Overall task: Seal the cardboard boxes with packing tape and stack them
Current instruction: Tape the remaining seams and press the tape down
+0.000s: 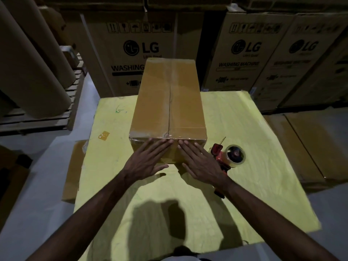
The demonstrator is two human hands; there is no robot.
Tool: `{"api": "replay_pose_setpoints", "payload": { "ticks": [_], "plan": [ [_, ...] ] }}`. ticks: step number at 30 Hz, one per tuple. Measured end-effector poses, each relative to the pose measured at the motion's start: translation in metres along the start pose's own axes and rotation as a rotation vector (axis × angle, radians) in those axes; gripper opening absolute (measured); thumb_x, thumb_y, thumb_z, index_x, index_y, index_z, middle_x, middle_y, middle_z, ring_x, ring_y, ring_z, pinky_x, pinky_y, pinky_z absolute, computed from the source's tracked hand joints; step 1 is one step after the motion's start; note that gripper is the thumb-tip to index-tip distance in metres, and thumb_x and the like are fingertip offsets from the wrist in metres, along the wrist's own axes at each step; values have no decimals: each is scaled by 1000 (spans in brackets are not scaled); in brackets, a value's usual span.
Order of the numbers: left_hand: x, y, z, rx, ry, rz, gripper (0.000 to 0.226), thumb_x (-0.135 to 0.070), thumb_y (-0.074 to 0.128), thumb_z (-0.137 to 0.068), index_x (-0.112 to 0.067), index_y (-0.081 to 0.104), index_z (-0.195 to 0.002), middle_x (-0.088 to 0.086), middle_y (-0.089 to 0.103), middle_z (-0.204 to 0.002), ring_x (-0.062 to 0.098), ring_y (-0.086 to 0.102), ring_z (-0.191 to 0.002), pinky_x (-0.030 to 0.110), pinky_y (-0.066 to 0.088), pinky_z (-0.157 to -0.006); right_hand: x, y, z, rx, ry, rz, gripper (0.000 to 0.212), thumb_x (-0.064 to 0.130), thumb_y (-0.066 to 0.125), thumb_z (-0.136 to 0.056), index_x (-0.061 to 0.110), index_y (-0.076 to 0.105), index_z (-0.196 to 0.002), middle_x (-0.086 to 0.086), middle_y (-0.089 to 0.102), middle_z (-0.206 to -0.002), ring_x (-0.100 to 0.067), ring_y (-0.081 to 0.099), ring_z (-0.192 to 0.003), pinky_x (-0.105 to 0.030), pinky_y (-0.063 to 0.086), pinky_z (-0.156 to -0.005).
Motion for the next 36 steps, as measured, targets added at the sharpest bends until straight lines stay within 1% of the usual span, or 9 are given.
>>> {"api": "replay_pose_setpoints", "payload": {
  "ticks": [4,7,10,13,16,20,24,30,36],
  "plan": [
    [28,1,32,-14,-143,37,83,-66,32,-105,-10,17,-165,5,12,-174,20,13,-160,50,22,-126,-24,2,20,-22,130,-53,73,44,41,-106,7,14,-163,-13,6,-172,-25,6,-159,-51,20,-125],
    [37,0,51,-30,-189,88,81,-62,32,-106,-7,21,-164,10,15,-173,25,16,-159,50,22,-127,-35,-9,39,-134,127,-161,65,40,47,-105,9,30,-160,-13,24,-168,-26,23,-156,-52,31,-119],
    [41,-21,56,-205,-123,206,58,-37,44,-108,-6,39,-157,18,37,-163,32,40,-149,51,39,-116,-56,-40,43,-353,219,-315,59,29,62,-99,10,44,-151,-15,43,-158,-28,42,-146,-48,40,-115],
    [80,-46,53,-381,-293,326,43,-14,59,-101,-6,59,-144,19,51,-153,36,53,-137,46,44,-108,-94,-57,32,-400,411,-440,55,28,68,-97,12,51,-147,-11,46,-156,-27,49,-139,-38,43,-110],
    [116,-37,43,-329,-516,610,40,-29,58,-104,-19,63,-142,2,47,-159,25,47,-143,40,40,-114,-119,-54,16,-351,484,-603,43,41,61,-101,22,63,-140,2,52,-153,-17,50,-138,-40,47,-109],
    [119,-17,36,-312,-601,884,37,-33,68,-99,-22,70,-134,-6,56,-152,12,58,-134,45,50,-110,-110,-30,1,-341,439,-713,40,47,65,-98,19,72,-126,4,61,-143,-11,62,-125,-42,58,-92],
    [111,-9,43,-374,-577,779,40,-29,71,-98,-17,69,-136,-3,58,-149,12,64,-127,39,53,-106,-96,-17,1,-407,384,-534,35,34,67,-99,7,71,-121,-3,63,-140,-13,71,-105,-31,62,-81],
    [117,-9,37,-387,-410,562,50,-44,70,-95,-16,69,-136,2,60,-146,16,72,-111,38,62,-88,-99,-12,-9,-382,299,-360,48,48,55,-102,4,68,-118,-11,65,-133,-23,74,-92,-34,60,-64],
    [112,-13,37,-374,-278,458,61,-46,70,-93,-14,61,-144,6,55,-152,23,73,-110,41,65,-80,-95,-13,-5,-383,256,-343,57,47,72,-90,10,56,-129,-12,61,-139,-22,73,-89,-34,58,-55]
  ]
}}
Point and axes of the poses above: each hand's wrist, its own z-axis away from the middle knuckle, its own y-axis out of the palm, x = y × z, the point moved 8 cm from there along -z, towards the middle knuckle
